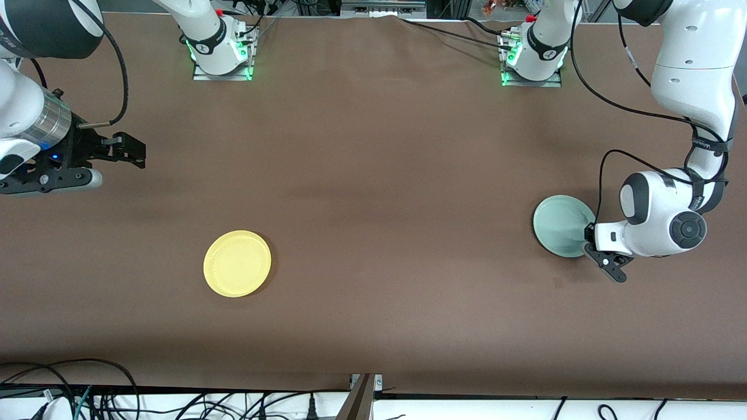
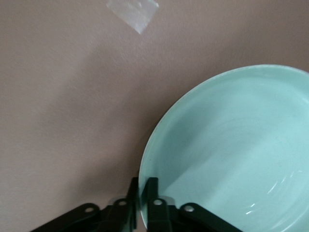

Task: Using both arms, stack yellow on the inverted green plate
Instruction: 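Lift the green plate with the left gripper and flip it over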

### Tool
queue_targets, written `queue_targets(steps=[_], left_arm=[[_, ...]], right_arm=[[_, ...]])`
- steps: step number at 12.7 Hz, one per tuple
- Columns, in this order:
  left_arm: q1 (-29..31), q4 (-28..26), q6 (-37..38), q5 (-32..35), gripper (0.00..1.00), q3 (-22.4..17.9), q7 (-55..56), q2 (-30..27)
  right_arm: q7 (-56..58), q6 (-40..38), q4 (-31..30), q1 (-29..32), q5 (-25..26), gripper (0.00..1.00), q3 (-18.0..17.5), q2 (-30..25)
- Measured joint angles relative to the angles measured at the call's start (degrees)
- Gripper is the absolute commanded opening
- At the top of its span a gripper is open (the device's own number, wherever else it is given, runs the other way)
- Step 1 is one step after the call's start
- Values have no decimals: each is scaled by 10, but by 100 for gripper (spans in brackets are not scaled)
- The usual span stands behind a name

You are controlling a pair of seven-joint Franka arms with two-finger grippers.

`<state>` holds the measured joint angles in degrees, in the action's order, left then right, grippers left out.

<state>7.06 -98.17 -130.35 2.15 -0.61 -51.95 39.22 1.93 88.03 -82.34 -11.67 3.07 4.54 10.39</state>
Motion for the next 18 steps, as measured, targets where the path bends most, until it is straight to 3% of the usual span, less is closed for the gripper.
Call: queue_targets(steps=[2, 5, 10, 13, 18], left_arm=[[-6, 6, 1, 15, 0, 1, -6, -20], [-27, 27, 9, 98, 0, 3, -4, -57], [-79, 124, 125, 219, 0, 5, 3, -72], [-146, 164, 199, 315, 0, 6, 64, -72], [-315, 172, 360, 520, 0, 9, 266, -66]], right_arm=[[0, 0, 0, 0, 0, 100, 0, 0], [0, 0, 0, 0, 0, 100, 0, 0], [0, 0, 0, 0, 0, 100, 0, 0], [0, 0, 0, -1, 0, 100, 0, 0], [-1, 0, 0, -1, 0, 100, 0, 0]])
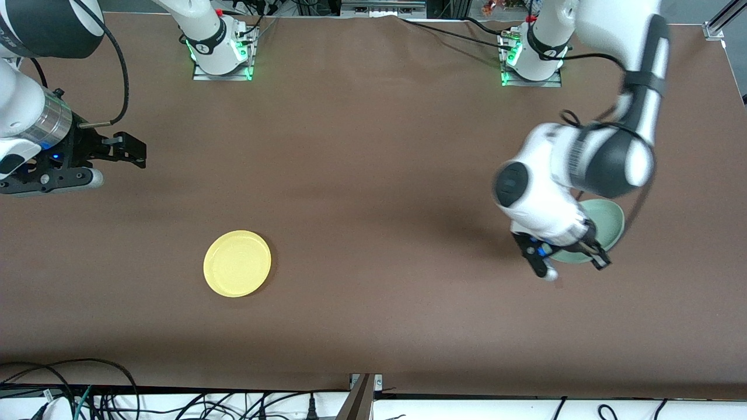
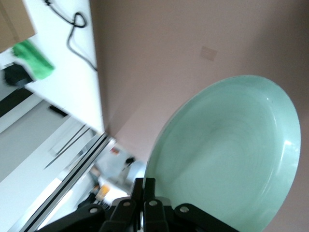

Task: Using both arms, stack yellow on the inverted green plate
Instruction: 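Lift the green plate with the left gripper and flip it over, then lower the inverted green plate while the right gripper reaches the yellow plate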

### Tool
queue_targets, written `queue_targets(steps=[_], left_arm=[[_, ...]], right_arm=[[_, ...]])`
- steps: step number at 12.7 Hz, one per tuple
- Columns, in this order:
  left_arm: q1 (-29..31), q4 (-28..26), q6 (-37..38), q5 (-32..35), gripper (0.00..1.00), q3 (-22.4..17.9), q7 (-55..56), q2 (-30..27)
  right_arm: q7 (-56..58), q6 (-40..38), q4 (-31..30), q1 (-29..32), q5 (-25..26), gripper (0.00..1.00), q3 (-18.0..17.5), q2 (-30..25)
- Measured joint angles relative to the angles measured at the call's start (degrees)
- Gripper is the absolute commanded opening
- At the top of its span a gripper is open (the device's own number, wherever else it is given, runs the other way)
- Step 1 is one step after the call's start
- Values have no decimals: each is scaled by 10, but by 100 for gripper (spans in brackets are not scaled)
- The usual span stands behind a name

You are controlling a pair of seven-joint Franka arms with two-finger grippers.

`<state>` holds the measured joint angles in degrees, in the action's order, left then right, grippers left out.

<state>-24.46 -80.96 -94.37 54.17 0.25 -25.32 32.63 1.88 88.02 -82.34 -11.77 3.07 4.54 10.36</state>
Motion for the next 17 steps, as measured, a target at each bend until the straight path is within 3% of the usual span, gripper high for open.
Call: queue_targets(steps=[5, 9, 16, 17], left_arm=[[-137, -2, 146, 102, 0, -2, 207, 75], [-198, -2, 205, 106, 0, -4, 363, 151], [-273, 26, 229, 82, 0, -5, 514, 213], [-278, 31, 234, 76, 14, -5, 521, 216]], right_arm=[[0, 0, 0, 0, 0, 100, 0, 0], [0, 3, 0, 0, -10, 100, 2, -3], [0, 22, -5, 1, -39, 100, 5, 10], [0, 32, -10, 2, -40, 100, 5, 16]])
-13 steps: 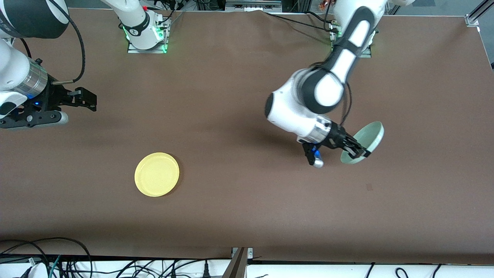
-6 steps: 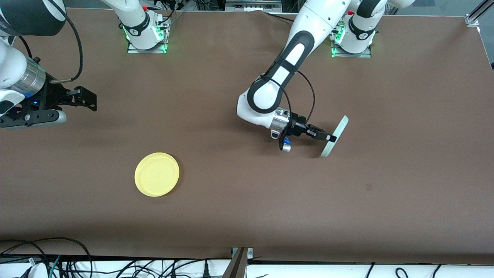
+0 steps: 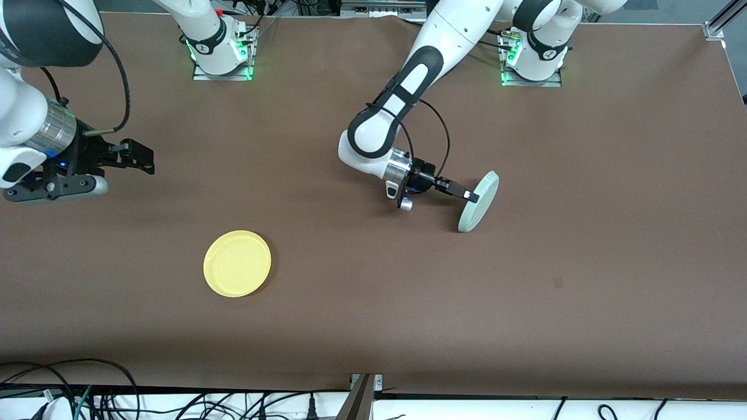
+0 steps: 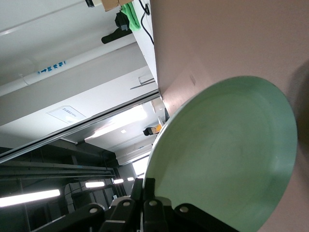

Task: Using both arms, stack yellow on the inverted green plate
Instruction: 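Lower the inverted green plate while the right gripper reaches the yellow plate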

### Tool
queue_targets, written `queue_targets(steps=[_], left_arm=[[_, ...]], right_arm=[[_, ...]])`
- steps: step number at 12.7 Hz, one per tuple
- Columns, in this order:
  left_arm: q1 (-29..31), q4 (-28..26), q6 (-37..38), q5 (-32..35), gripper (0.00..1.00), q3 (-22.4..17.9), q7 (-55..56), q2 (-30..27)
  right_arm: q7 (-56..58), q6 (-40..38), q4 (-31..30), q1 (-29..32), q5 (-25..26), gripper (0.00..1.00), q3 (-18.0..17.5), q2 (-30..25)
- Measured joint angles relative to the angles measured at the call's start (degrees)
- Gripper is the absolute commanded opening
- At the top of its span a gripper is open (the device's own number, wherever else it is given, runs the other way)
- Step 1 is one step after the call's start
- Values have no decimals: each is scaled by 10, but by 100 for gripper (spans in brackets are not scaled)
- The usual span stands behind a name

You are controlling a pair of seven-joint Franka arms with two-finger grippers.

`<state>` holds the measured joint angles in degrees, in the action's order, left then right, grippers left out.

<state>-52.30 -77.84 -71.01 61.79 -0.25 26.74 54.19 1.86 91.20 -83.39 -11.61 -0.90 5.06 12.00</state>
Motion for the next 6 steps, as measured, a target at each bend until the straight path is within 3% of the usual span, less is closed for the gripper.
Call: queue_targets(steps=[1, 6], left_arm=[[-2, 10, 1, -17, 99, -1, 4, 0], [3, 117, -78, -242, 100, -4, 14, 1]], right_arm=[[0, 12, -5, 0, 0, 100, 0, 8], [2, 92, -15, 1, -38, 100, 0, 85]])
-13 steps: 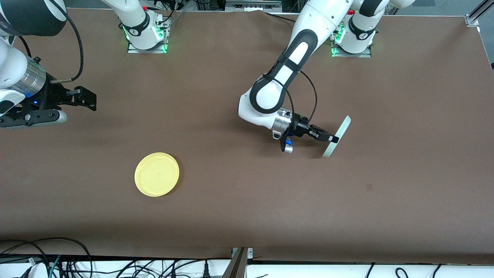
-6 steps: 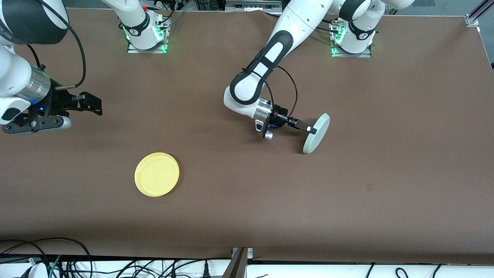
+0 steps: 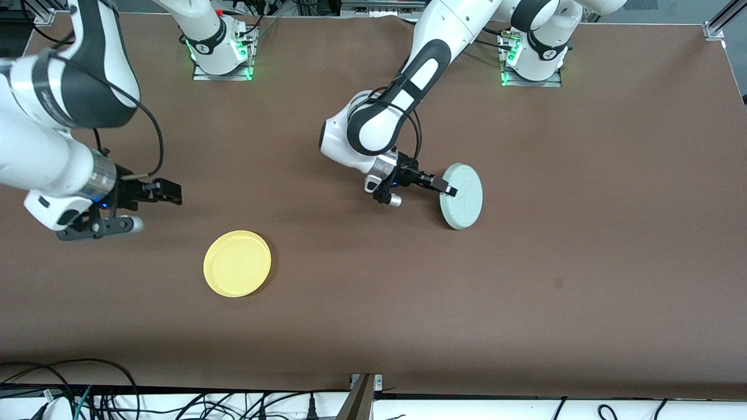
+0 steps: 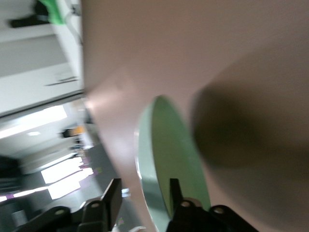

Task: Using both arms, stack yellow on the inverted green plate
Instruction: 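Lower the inverted green plate while the right gripper reaches the yellow plate, then release the green plate while the right gripper grasps the yellow rim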

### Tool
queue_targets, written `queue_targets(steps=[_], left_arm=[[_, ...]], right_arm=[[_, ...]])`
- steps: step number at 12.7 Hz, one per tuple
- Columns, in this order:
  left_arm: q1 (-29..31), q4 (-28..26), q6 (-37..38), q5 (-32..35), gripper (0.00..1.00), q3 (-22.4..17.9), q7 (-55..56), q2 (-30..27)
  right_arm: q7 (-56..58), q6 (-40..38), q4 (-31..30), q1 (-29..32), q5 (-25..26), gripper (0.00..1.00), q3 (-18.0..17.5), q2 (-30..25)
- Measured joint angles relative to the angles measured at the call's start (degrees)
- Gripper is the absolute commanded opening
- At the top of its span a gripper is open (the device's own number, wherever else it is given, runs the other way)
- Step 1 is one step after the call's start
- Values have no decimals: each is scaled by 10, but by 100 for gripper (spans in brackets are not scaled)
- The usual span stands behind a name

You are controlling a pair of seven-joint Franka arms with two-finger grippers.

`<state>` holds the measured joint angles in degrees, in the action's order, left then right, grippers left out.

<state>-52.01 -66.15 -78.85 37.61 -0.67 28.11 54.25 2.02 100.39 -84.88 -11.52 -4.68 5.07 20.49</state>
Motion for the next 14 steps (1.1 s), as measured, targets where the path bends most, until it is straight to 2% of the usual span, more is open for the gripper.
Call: queue_targets(steps=[3, 5, 7, 10, 14], left_arm=[[22, 68, -48, -152, 100, -2, 1, -3], [63, 89, -67, -221, 100, -5, 0, -12], [122, 98, -69, -254, 100, -7, -1, -32], [229, 104, -59, -284, 100, -7, -19, -106], [333, 103, -40, -287, 100, -9, -124, -193]], right_arm=[[0, 68, -2, -1, -3, 100, -1, 59], [0, 122, -3, -1, -4, 100, -1, 106], [0, 174, -3, -1, -4, 100, -2, 146], [0, 228, -1, 2, -4, 100, -1, 189], [13, 264, -1, 14, -36, 96, 1, 223]])
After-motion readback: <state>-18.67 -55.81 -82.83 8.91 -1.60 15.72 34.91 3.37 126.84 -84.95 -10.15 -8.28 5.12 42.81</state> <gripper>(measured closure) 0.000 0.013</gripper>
